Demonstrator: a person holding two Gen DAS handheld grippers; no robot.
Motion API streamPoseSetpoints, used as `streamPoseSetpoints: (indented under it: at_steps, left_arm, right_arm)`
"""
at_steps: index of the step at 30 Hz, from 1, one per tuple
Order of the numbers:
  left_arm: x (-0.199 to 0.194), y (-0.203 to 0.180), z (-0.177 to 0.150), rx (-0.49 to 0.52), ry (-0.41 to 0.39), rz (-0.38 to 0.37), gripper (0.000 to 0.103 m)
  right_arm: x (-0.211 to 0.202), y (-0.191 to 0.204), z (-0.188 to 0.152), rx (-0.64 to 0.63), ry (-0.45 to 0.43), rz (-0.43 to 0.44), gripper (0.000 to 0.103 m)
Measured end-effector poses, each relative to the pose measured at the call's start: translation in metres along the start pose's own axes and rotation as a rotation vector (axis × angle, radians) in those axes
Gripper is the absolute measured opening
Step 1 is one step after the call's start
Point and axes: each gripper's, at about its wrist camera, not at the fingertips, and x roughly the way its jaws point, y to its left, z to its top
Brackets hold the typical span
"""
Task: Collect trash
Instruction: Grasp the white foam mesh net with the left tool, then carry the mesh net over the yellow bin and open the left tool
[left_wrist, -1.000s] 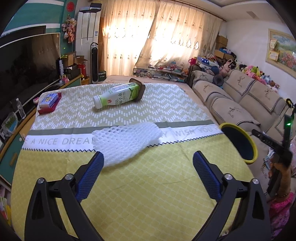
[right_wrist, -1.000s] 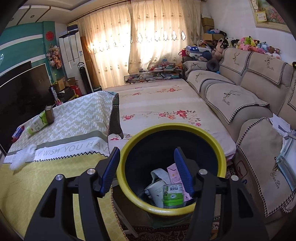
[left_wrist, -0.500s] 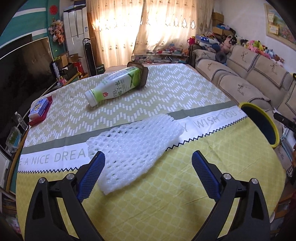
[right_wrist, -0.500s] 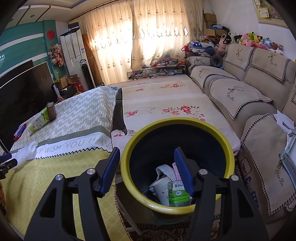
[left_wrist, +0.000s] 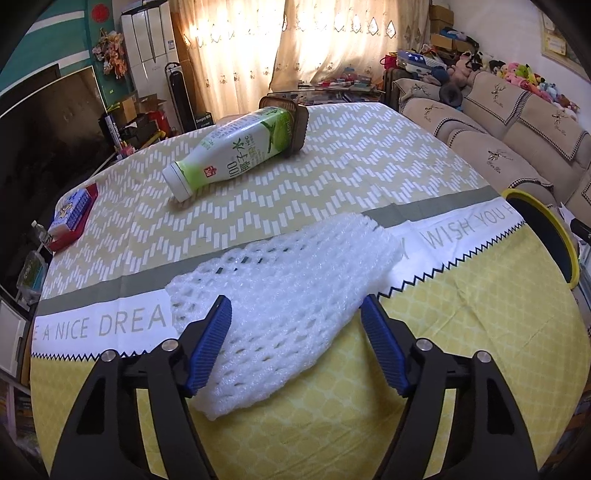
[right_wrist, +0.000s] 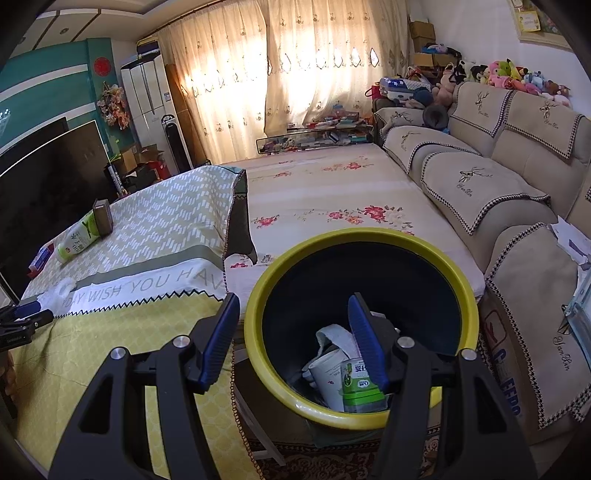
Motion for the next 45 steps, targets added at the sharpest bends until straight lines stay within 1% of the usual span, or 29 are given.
streamPoseSetpoints:
  at_steps: [1, 4, 6, 7, 8, 9, 16, 22, 26, 31, 34, 36, 39, 42, 45]
  left_arm:
    - [0.001, 0.001, 0.001, -0.005, 0.0, -0.002, 0.068]
    - [0.004, 0.003, 0.004, -0.013, -0.002, -0.008, 0.058]
    - [0.004, 0.003, 0.006, -0.017, -0.015, -0.018, 0.042]
    - [0.003, 0.003, 0.007, -0.021, -0.022, -0.018, 0.038]
    - [0.001, 0.003, 0.008, -0.023, -0.03, -0.026, 0.017]
    - [0.001, 0.003, 0.01, -0.028, -0.029, -0.035, 0.012]
    - [-0.015, -0.003, 0.009, -0.029, -0.058, -0.065, 0.011]
    - [-0.051, -0.019, 0.019, -0.007, -0.127, -0.109, 0.011]
    - [-0.072, -0.036, 0.03, 0.011, -0.168, -0.158, 0.011]
    - [-0.092, -0.077, 0.047, 0.08, -0.202, -0.239, 0.011]
    - [-0.099, -0.11, 0.058, 0.124, -0.211, -0.311, 0.011]
    - [-0.103, -0.139, 0.065, 0.171, -0.214, -0.358, 0.012]
    - [-0.103, -0.179, 0.073, 0.229, -0.212, -0.406, 0.012]
    - [-0.1, -0.224, 0.08, 0.291, -0.201, -0.461, 0.012]
    - [-0.094, -0.26, 0.086, 0.333, -0.183, -0.508, 0.012]
  right_arm:
    - [0.0, 0.001, 0.0, -0.001, 0.0, 0.002, 0.058]
    - [0.0, 0.002, 0.0, -0.003, 0.0, 0.009, 0.058]
    - [0.0, 0.002, 0.0, -0.004, 0.0, 0.011, 0.058]
    - [-0.001, 0.002, 0.0, -0.004, -0.002, 0.012, 0.058]
    - [-0.002, 0.002, 0.0, -0.003, -0.003, 0.014, 0.058]
    - [-0.003, 0.001, 0.001, -0.003, -0.004, 0.016, 0.058]
    - [-0.011, 0.002, 0.003, 0.005, -0.019, 0.03, 0.058]
    - [-0.025, -0.006, 0.007, 0.02, -0.052, 0.022, 0.058]
    - [-0.036, -0.013, 0.008, 0.03, -0.076, 0.007, 0.058]
    - [-0.047, -0.026, 0.008, 0.04, -0.103, -0.027, 0.058]
    - [-0.054, -0.037, 0.007, 0.053, -0.119, -0.052, 0.058]
    - [-0.059, -0.046, 0.007, 0.063, -0.128, -0.067, 0.058]
    - [-0.066, -0.06, 0.005, 0.083, -0.143, -0.104, 0.058]
    - [-0.074, -0.079, 0.001, 0.109, -0.152, -0.146, 0.058]
    - [-0.08, -0.098, -0.002, 0.139, -0.157, -0.173, 0.058]
